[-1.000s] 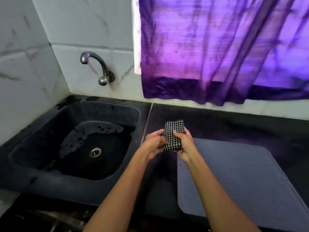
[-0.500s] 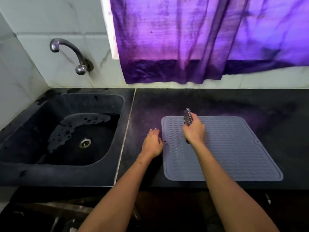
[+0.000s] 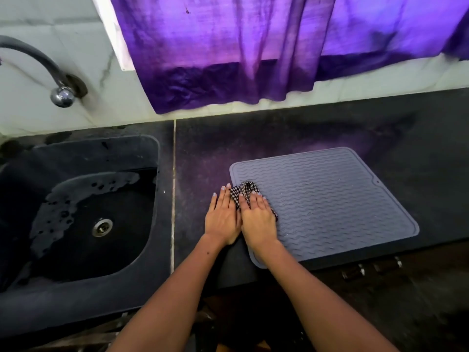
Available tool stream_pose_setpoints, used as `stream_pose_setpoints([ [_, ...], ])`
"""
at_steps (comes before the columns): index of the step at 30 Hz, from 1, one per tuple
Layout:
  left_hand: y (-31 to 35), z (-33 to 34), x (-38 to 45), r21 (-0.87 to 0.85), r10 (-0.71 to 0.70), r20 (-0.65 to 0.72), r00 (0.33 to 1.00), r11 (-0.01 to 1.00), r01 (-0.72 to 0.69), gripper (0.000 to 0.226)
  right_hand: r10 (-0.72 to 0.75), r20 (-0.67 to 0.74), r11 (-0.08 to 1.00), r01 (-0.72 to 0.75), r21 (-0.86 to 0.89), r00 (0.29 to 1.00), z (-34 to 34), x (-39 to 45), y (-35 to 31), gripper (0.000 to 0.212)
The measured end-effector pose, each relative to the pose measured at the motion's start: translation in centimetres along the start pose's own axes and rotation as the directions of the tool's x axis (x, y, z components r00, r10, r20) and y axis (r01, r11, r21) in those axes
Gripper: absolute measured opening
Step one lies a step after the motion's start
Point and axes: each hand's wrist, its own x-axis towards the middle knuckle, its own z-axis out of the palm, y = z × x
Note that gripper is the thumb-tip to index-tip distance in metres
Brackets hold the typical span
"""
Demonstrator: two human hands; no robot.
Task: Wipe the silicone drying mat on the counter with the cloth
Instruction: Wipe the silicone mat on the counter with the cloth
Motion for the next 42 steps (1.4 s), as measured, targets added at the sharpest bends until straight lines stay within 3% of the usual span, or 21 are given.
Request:
stream_pose_setpoints([
  [3,0.1,0.0,0.0,-0.007,0.003,-0.004,1.0,1.0,-0.003,0.079,-0.01,-0.013,0.999,0.01,0.047,1.0,-0.5,0.0,-0.1,0.048],
  [6,0.3,-0.1,-0.2,-0.036,-0.009,-0.015,1.0,0.999,0.008,0.078,0.029,0.048,0.976,-0.038,0.213,0.998,-2.9,0.9,0.9,0.048],
  [7,0.3,-0.1,-0.1,-0.045,-0.012,-0.023,1.0,0.999,0.011,0.073,0.084,0.117,0.918,-0.122,0.377,0.99,-4.0,2.1,1.5,0.046],
  [9,0.3,-0.3,0.0,-0.054,-0.009,-0.027,1.0,0.999,0.007,0.068,0.203,0.282,0.638,-0.345,0.688,0.938,-6.0,4.4,3.0,0.04],
  [10,0.3,-0.4,0.0,-0.044,-0.001,-0.027,1.0,0.999,0.0,0.069,0.251,0.296,0.533,-0.387,0.753,0.922,-6.3,5.3,3.5,0.04],
  [11,0.2,-0.6,0.1,-0.034,0.009,-0.023,1.0,0.999,-0.01,0.073,0.303,0.265,0.511,-0.391,0.766,0.915,-6.5,5.9,3.5,0.041],
  [13,0.0,-0.6,0.2,-0.032,0.02,-0.025,0.999,0.999,-0.021,0.082,0.311,0.108,0.746,-0.313,0.588,0.944,-6.1,5.6,2.6,0.043],
  [15,0.0,-0.4,0.4,-0.042,0.01,-0.048,0.999,0.999,-0.012,0.089,0.176,0.075,0.95,-0.189,0.248,0.982,-5.0,3.4,1.3,0.045],
  [18,0.3,0.1,0.8,-0.03,-0.042,-0.06,0.997,0.999,0.04,0.091,-0.017,-0.079,0.999,0.013,-0.044,0.997,-0.8,1.6,1.0,0.048],
  [19,0.1,0.1,0.9,-0.029,-0.061,-0.053,0.997,0.998,0.06,0.092,-0.024,-0.109,0.998,0.017,-0.061,0.994,-0.3,1.5,0.9,0.049],
  [23,0.4,0.2,1.4,-0.063,-0.135,-0.057,0.989,0.989,0.131,0.094,-0.115,0.075,0.993,0.115,0.0,0.991,-0.9,2.4,2.0,0.051],
  [25,0.5,0.2,1.3,-0.058,-0.14,-0.068,0.988,0.989,0.136,0.091,-0.136,0.077,0.977,0.121,0.174,0.988,-2.6,3.6,3.3,0.05],
  [27,0.5,0.2,1.2,-0.076,-0.148,-0.084,0.985,0.987,0.142,0.088,-0.034,0.202,0.83,-0.085,0.552,0.979,-4.9,5.4,4.9,0.043],
  [28,0.5,0.2,1.2,-0.086,-0.151,-0.091,0.984,0.986,0.143,0.087,0.018,0.291,0.647,-0.233,0.726,0.957,-6.0,6.3,5.7,0.04],
  [29,0.5,0.2,1.1,-0.093,-0.152,-0.093,0.984,0.985,0.143,0.087,0.084,0.315,0.485,-0.315,0.816,0.945,-6.7,7.3,6.5,0.039],
  [30,0.5,0.2,1.1,-0.096,-0.152,-0.097,0.984,0.985,0.143,0.087,0.152,0.291,0.415,-0.329,0.848,0.944,-7.4,8.0,7.0,0.039],
  [32,0.4,0.3,1.1,-0.1,-0.153,-0.108,0.982,0.985,0.142,0.087,0.225,0.086,0.645,-0.214,0.734,0.971,-7.9,7.8,6.7,0.043],
  [33,0.3,0.4,1.1,-0.102,-0.153,-0.111,0.982,0.985,0.142,0.087,0.191,-0.045,0.779,-0.124,0.614,0.98,-7.9,7.2,6.2,0.048],
  [35,0.3,0.5,1.2,-0.107,-0.154,-0.117,0.981,0.984,0.142,0.086,0.029,-0.096,0.919,0.011,0.394,0.995,-6.8,5.6,5.0,0.057],
  [39,0.3,0.6,1.2,-0.079,-0.156,-0.128,0.979,0.986,0.147,0.087,-0.216,0.095,0.976,0.216,0.006,0.972,-1.8,3.4,4.3,0.063],
  [42,0.5,0.7,1.2,-0.072,-0.155,-0.139,0.978,0.987,0.146,0.087,-0.266,0.078,0.963,0.262,0.058,0.961,-1.4,3.9,5.3,0.066],
])
